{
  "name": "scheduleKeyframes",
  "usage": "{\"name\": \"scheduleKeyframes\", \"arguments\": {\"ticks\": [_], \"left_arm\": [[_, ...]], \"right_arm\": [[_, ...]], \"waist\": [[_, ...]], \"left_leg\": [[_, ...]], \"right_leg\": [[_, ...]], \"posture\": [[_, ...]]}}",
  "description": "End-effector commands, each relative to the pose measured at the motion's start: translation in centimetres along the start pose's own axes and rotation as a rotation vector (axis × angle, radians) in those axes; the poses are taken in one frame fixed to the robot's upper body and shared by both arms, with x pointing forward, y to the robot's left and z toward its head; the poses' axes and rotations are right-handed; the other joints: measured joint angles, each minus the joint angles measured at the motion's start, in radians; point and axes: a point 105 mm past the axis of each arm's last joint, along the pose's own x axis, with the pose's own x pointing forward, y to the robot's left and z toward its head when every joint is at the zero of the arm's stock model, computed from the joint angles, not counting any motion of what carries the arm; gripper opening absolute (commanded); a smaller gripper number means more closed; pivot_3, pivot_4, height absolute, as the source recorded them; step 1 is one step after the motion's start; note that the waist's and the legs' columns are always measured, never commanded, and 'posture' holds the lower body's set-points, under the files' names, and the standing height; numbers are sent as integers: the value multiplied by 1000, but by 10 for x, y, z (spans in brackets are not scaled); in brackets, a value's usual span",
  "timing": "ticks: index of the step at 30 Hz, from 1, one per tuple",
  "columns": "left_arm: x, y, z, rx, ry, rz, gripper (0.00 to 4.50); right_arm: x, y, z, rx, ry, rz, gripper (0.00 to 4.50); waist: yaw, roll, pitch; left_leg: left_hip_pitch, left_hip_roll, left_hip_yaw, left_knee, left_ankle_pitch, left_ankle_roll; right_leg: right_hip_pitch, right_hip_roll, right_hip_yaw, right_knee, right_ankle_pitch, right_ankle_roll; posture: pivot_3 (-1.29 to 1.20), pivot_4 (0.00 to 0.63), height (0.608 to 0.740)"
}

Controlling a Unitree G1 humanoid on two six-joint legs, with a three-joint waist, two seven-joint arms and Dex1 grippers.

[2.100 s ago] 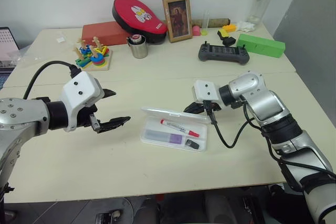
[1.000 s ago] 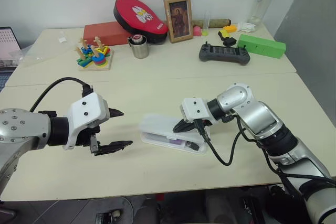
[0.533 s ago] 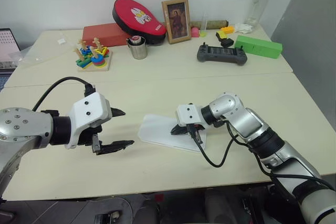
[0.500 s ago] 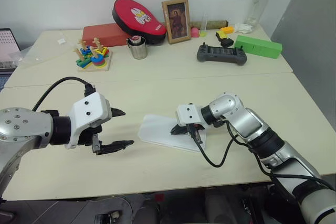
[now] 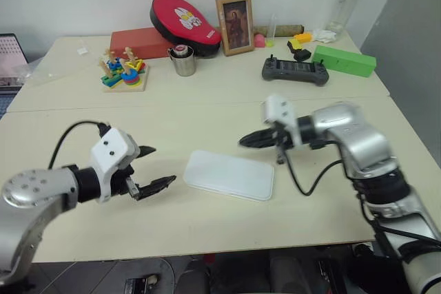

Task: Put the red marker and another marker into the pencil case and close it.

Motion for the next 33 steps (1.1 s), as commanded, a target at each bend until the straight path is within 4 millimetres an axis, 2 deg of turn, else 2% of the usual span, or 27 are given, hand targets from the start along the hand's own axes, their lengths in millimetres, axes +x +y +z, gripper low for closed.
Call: {"name": "scheduleKeyframes", "arguments": {"ticks": [1,5,10,16,20,24,33], "left_arm": [[-1,13,3,-13,-59,124,4500],[3,20,-9,-66,-74,205,4500],[5,24,-15,-78,-75,253,4500],[7,47,-34,-167,-58,416,4500],[8,58,-37,-223,-84,489,4500],[12,53,-40,-226,-72,483,4500],[17,47,-39,-228,-75,456,4500]], "right_arm": [[-13,2,0,58,-49,-76,18],[-26,2,-27,163,-19,-208,18],[-33,9,-40,205,-1,-262,18],[-47,4,-62,357,-38,-448,18],[-57,1,-90,433,-15,-600,18],[-63,0,-101,472,-28,-690,18],[-65,10,-109,495,-22,-704,18]], "waist": [[4,0,0],[11,0,0],[16,0,0],[22,0,0],[23,0,0],[21,0,0],[22,0,0]], "left_leg": [[0,0,0,0,0,0],[1,0,1,-1,0,0],[1,0,1,0,0,0],[1,0,1,1,0,0],[1,0,1,1,0,0],[1,0,1,1,0,0],[1,0,1,1,0,0]], "right_leg": [[0,0,0,0,0,0],[0,0,0,1,0,0],[0,0,1,2,0,0],[1,0,0,3,0,0],[0,0,0,3,0,0],[0,0,1,3,0,0],[0,0,1,3,0,0]], "posture": [[0,150,740],[0,150,740],[0,150,740],[0,150,740],[0,150,740],[0,150,740],[0,150,740]]}}
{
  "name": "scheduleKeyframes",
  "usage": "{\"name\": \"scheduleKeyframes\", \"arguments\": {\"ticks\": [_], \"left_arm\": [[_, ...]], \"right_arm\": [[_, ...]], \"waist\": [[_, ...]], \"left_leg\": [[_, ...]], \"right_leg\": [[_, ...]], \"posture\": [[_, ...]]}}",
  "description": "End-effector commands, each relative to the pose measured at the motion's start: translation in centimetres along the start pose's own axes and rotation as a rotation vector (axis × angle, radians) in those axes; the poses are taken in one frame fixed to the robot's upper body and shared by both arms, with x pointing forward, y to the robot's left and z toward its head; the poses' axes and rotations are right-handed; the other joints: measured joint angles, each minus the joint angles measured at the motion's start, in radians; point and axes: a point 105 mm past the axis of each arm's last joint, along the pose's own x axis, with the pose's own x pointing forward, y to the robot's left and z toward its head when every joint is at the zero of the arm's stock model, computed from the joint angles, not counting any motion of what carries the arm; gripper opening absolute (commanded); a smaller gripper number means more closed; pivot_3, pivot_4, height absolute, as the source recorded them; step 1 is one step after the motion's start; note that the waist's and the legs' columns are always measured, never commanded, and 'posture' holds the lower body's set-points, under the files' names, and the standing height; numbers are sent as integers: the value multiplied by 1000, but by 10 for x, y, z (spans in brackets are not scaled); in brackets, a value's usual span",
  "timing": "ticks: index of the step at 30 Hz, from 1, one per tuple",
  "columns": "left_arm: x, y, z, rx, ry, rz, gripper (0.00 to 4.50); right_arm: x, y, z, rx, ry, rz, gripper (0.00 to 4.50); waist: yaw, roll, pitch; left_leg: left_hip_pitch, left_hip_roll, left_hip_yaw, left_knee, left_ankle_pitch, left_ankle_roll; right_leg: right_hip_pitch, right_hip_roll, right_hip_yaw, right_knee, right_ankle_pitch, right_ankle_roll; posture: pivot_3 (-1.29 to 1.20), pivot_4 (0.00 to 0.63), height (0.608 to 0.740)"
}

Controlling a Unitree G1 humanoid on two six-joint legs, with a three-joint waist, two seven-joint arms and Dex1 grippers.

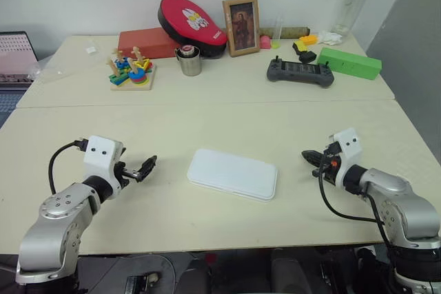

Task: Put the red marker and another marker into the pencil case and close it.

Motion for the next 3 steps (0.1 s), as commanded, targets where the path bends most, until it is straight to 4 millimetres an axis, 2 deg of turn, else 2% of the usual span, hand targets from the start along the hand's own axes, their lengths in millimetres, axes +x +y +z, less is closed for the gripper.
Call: {"name": "scheduleKeyframes", "arguments": {"ticks": [1,3], "left_arm": [[-2,-3,8,32,-30,-6,4500],[-2,-4,9,32,-46,-17,4500]], "right_arm": [[-5,1,11,-27,-52,-4,18],[-6,1,11,-27,-51,-5,18]], "waist": [[0,0,0],[0,0,0]], "left_leg": [[0,0,0,0,0,0],[0,0,0,0,0,0]], "right_leg": [[0,0,0,0,0,0],[0,0,0,0,0,0]], "posture": [[0,150,740],[0,150,740]]}}
